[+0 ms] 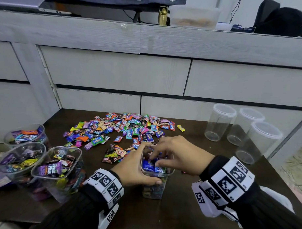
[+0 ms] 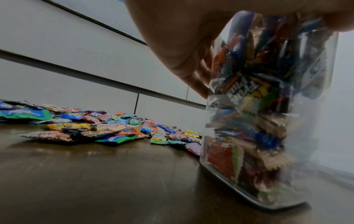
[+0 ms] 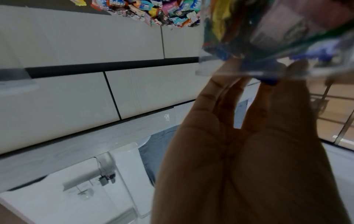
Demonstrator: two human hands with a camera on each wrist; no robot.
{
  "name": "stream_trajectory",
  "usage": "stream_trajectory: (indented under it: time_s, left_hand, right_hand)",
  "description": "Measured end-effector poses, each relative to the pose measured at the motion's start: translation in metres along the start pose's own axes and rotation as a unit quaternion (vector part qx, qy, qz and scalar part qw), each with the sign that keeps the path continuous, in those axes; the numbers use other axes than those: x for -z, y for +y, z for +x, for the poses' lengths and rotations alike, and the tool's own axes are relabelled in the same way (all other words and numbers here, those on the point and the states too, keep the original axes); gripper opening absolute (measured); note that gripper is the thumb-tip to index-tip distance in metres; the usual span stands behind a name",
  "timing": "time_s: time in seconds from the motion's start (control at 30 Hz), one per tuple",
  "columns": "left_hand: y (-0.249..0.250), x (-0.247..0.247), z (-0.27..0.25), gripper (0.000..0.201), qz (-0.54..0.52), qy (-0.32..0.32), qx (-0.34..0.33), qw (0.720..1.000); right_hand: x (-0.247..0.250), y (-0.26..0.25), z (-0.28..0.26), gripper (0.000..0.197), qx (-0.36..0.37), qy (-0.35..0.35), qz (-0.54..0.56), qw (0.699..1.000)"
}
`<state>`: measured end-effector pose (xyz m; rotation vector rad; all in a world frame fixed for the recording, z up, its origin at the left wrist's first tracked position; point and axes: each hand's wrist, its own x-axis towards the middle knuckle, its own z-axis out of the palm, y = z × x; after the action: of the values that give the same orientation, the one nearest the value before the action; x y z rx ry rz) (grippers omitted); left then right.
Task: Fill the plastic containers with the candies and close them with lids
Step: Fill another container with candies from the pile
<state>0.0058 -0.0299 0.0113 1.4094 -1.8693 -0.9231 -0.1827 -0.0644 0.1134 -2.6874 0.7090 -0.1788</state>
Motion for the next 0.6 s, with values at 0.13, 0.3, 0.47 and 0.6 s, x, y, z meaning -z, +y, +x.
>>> stream_trajectory:
  time_s: [0.13,0.3,0.47,0.6]
  left_hand:
    - [0.001,-0.001,-0.001,0.089,-0.006,0.009,-0.008,1.0]
    - [0.002,-0.003,-0.002,0.087,-0.022,0.022,-0.019,0.999]
    - [0.001,-0.007,-0.005,0.092,-0.052,0.035,-0.028,0.998]
    - [-0.004,-0.012,-0.006,0.089,-0.093,0.026,-0.029,0.995]
  right_hand:
    - [-0.014,0.0,0.007,0.02,-0.015,-0.045,-0.059,0.997]
    - [-0.013,0.002,0.003,0.017,-0.001,-0.007,-0.042,0.999]
    - [-0.016,0.007,-0.005,0.031,-0.028,0.081,-0.013,0.996]
    - [-0.021,0.012,-0.011,0.08,-0.078,0.024,0.006,0.997]
